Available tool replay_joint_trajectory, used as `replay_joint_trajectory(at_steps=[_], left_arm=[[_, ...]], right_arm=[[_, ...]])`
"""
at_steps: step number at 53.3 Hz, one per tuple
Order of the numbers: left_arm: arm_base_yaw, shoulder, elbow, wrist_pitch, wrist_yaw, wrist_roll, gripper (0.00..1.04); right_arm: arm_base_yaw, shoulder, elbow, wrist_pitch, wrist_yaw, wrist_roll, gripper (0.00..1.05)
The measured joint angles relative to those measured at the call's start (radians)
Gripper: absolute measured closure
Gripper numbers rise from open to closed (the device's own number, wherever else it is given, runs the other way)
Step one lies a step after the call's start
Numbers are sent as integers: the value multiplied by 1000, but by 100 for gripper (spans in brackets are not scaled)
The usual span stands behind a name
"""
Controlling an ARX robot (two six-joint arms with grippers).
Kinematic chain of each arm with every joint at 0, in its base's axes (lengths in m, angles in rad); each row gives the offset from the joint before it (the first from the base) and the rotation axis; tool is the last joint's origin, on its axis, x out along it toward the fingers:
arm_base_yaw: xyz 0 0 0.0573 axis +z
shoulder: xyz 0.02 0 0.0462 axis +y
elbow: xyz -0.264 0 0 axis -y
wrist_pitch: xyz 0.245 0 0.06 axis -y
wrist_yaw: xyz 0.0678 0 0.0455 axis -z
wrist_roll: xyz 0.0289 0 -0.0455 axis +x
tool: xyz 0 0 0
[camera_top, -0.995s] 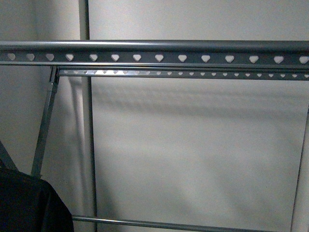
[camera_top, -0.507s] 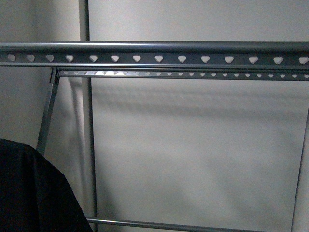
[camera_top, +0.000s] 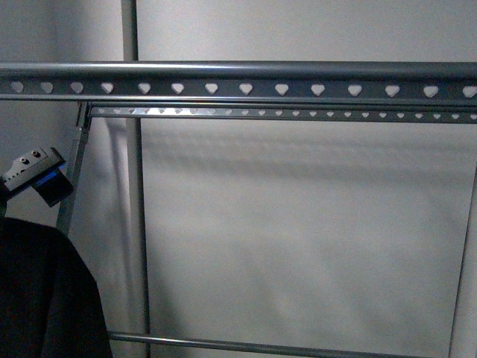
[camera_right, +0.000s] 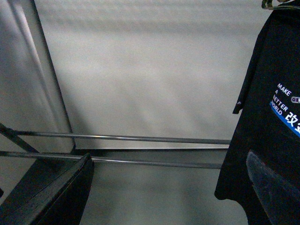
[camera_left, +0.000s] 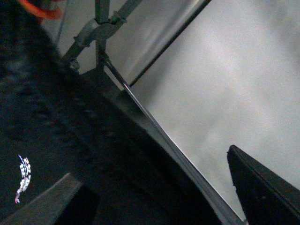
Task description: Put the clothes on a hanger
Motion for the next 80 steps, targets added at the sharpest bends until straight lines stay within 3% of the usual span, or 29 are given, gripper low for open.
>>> replay_joint_trajectory(at_steps=[14, 23, 37, 42, 48, 53, 59, 69, 75, 80], left_arm=[[25, -11, -14, -41, -4, 3, 70], [26, -164, -204, -26, 145, 21, 100], [-18, -566, -484, -199, 450, 215, 101], [-26, -706, -497, -321, 678, 346, 101], [-11, -742, -438, -507, 928, 566, 101], [27, -669, -327, -748, 1089, 928, 101], [63, -536, -203, -903, 1078, 1267, 101], [64, -254, 16, -862, 951, 1894, 101], [-13, -111, 158, -743, 959, 2084, 101], [-126, -39, 280, -587, 976, 2103, 101]], right_arm=[[0, 0, 0, 0, 0, 0, 7], [0, 0, 0, 0, 0, 0, 7], [0, 0, 0, 0, 0, 0, 7], [0, 0, 0, 0, 0, 0, 7], [0, 0, 0, 0, 0, 0, 7], [0, 0, 0, 0, 0, 0, 7], [0, 0, 0, 0, 0, 0, 7], [0, 0, 0, 0, 0, 0, 7], [0, 0, 0, 0, -1, 0, 7], [0, 0, 0, 0, 0, 0, 7]])
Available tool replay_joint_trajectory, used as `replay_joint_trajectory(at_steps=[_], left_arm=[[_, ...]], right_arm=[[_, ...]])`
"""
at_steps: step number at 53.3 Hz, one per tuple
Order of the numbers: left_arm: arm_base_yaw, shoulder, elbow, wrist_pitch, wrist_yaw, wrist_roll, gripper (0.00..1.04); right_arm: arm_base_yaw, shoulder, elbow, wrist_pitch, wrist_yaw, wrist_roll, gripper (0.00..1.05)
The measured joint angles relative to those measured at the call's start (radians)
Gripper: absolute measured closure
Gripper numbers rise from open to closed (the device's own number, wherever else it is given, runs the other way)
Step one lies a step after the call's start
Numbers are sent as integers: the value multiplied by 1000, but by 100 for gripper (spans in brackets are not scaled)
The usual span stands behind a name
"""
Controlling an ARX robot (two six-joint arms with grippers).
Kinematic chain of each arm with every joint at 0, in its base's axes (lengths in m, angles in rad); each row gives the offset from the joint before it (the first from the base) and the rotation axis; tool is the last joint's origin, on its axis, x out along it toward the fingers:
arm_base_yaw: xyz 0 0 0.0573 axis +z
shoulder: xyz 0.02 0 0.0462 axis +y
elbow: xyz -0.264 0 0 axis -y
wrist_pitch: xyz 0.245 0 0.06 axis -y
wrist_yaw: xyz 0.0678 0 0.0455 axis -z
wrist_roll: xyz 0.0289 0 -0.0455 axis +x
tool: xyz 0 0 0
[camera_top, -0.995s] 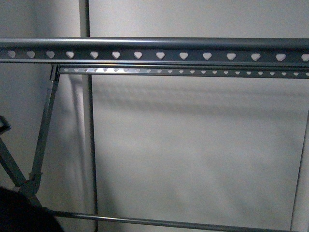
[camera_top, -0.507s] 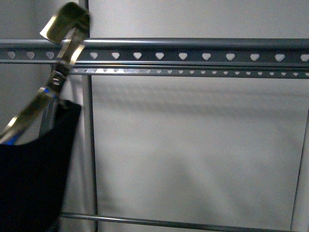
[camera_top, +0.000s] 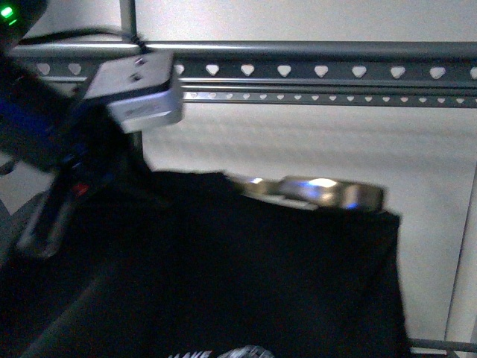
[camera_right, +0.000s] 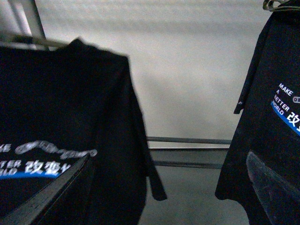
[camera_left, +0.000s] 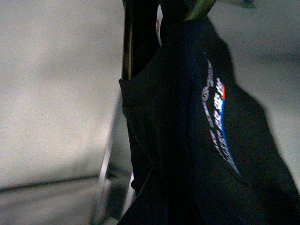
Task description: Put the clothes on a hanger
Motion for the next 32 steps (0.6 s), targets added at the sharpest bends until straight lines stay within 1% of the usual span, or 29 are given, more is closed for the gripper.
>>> replay_joint_trajectory(at_steps=[1, 4, 7, 20, 21, 22, 23, 24, 25, 26, 27, 28, 30, 32], left_arm=[[-29, 6, 18, 35, -3, -3, 101], [-74, 7, 35, 79, 4, -11, 101], [-92, 7, 38, 85, 21, -17, 101], [-80, 11, 38, 85, 19, -24, 101], [-79, 11, 38, 85, 19, -24, 101], [-79, 11, 38, 85, 19, -24, 101], [-78, 11, 38, 85, 19, -24, 101], [-78, 11, 38, 85, 19, -24, 101], [-77, 11, 38, 85, 18, -24, 101], [-77, 11, 38, 85, 18, -24, 101], [-77, 11, 38, 85, 14, -24, 101], [-80, 11, 38, 85, 13, -24, 101], [-86, 11, 38, 85, 15, -24, 101], [-89, 11, 38, 85, 15, -24, 101]], right_arm=[[0, 0, 0, 0, 0, 0, 7], [0, 0, 0, 0, 0, 0, 7], [0, 0, 0, 0, 1, 0, 7], [0, 0, 0, 0, 0, 0, 7], [-4, 3, 0, 0, -21, 0, 7], [-24, 21, 3, 10, -89, -4, 7], [-59, 52, 9, 36, -185, -16, 7], [-80, 76, 14, 53, -237, -26, 7], [-125, 132, 28, 96, -338, -49, 7], [-146, 163, 38, 119, -386, -62, 7], [-190, 231, 63, 167, -475, -86, 7], [-244, 334, 109, 239, -586, -151, 7], [-293, 468, 186, 309, -696, -230, 7], [-304, 626, 296, 327, -785, -362, 7]])
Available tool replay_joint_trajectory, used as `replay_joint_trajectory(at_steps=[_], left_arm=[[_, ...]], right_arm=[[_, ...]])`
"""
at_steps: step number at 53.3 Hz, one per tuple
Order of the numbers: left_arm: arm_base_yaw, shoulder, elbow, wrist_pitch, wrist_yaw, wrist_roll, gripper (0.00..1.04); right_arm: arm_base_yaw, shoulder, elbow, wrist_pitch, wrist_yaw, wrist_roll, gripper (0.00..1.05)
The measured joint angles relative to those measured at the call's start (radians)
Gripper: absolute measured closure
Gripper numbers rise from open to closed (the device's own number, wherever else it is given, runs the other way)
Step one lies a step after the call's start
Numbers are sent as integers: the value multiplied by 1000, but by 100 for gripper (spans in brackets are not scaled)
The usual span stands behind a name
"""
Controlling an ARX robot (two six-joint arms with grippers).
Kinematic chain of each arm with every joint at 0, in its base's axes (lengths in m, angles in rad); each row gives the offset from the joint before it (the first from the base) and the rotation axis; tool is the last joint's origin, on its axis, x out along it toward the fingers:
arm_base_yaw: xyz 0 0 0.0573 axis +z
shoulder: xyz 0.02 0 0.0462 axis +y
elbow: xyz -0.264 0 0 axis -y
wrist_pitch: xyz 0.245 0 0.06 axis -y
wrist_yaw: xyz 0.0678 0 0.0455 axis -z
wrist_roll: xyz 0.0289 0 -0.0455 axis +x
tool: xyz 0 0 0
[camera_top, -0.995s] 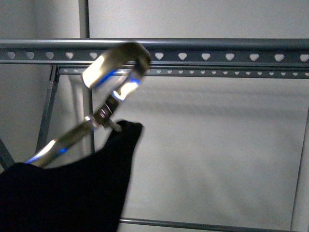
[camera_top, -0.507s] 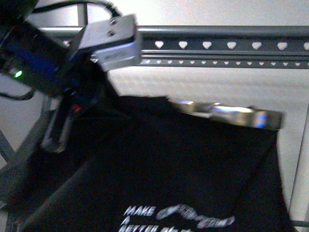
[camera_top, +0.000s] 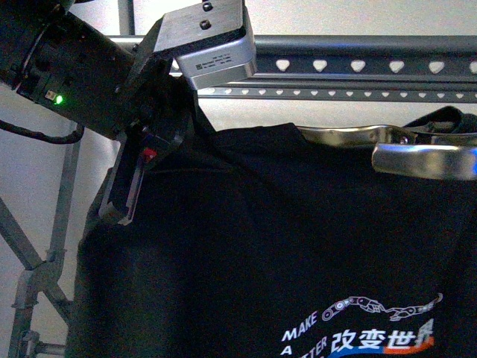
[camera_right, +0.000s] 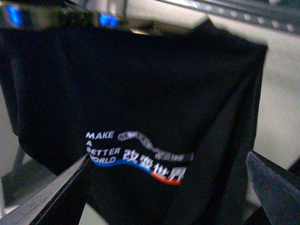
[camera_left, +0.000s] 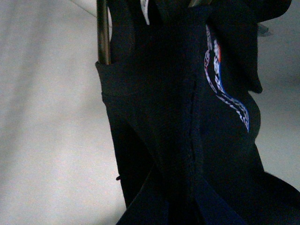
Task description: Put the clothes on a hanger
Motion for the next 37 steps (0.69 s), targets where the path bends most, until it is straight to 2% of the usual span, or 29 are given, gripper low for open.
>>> replay_joint_trajectory(at_steps=[4, 7, 8, 12, 13, 14, 20, 26, 37], left_arm=[[5, 0, 0, 0, -7, 0, 101], [9, 0, 0, 0, -11, 0, 101], [10, 0, 0, 0, -14, 0, 101], [13, 0, 0, 0, -16, 0, 101], [13, 1, 0, 0, -16, 0, 101], [13, 2, 0, 0, -17, 0, 101], [13, 2, 0, 0, -17, 0, 101], [10, 2, 0, 0, -15, 0, 101], [10, 2, 0, 0, -13, 0, 101]], right_arm=[[23, 219, 169, -59, -29, -273, 7], [39, 311, 249, -117, -24, -398, 7], [48, 357, 289, -159, -14, -489, 7], [75, 473, 397, -277, 26, -709, 7], [79, 490, 413, -293, 33, -726, 7], [90, 523, 447, -323, 50, -815, 7], [139, 645, 580, -367, 134, -1081, 7], [189, 736, 694, -360, 192, -1182, 7], [256, 905, 881, -328, 300, -1162, 7]])
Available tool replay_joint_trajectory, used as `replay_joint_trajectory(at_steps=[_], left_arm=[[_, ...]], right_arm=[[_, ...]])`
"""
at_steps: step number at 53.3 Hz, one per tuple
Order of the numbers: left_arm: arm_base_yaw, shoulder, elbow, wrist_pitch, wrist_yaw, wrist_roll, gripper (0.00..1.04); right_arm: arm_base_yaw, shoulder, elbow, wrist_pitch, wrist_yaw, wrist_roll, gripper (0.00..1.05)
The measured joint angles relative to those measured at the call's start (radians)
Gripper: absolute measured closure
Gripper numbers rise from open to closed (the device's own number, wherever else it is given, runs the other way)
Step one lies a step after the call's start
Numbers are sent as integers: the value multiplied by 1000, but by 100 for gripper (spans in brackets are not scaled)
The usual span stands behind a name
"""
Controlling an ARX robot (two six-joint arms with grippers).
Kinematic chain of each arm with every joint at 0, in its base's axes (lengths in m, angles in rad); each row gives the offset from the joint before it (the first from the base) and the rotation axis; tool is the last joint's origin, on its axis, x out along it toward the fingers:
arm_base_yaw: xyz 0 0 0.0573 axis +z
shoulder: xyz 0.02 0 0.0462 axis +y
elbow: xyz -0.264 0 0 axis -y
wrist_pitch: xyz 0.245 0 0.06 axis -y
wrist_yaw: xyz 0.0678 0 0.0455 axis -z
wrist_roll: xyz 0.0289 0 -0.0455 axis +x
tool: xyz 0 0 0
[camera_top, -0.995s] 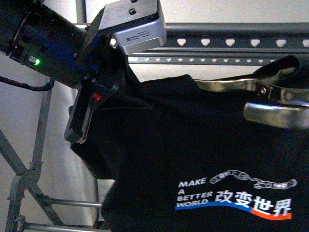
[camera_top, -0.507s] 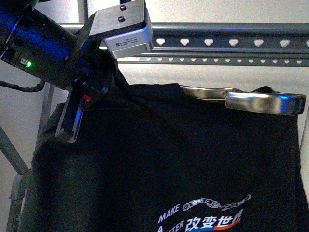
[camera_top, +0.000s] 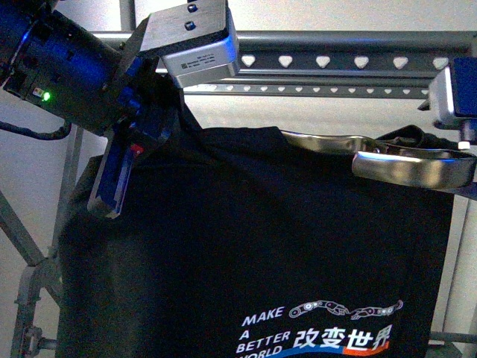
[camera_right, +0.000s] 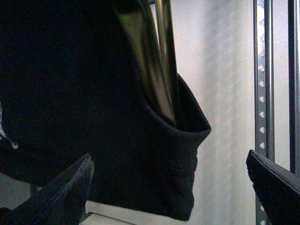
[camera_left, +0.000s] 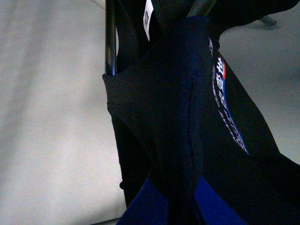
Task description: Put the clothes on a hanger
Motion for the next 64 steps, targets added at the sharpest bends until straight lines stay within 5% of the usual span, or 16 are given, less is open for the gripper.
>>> replay_joint_trajectory(at_steps=[11, 24, 31, 41, 50, 53, 56, 61, 64], left_arm=[[-1, 0, 0, 0, 0, 0, 101], [3, 0, 0, 0, -4, -1, 100], [3, 0, 3, 1, 9, -3, 73], [-1, 0, 3, 1, 14, -4, 39], [-1, -1, 3, 3, 16, -6, 11], [13, -2, -71, 247, 116, -189, 5], [19, 1, -122, 467, 113, -372, 7], [35, 36, -122, 826, -63, -813, 6], [55, 43, -73, 862, -186, -1036, 7]], right_arm=[[33, 161, 101, 86, 71, 119, 38], [48, 171, 65, 126, 38, 257, 77], [34, 102, -37, 33, -6, 244, 95], [0, 57, -206, -97, 0, 200, 100], [-40, 53, -325, -6, -60, 262, 101], [-63, 18, -364, 29, -113, 346, 101], [-80, -24, -394, 36, -148, 408, 101], [-125, -159, -461, 6, -208, 528, 101], [-153, -234, -482, -37, -210, 600, 101]])
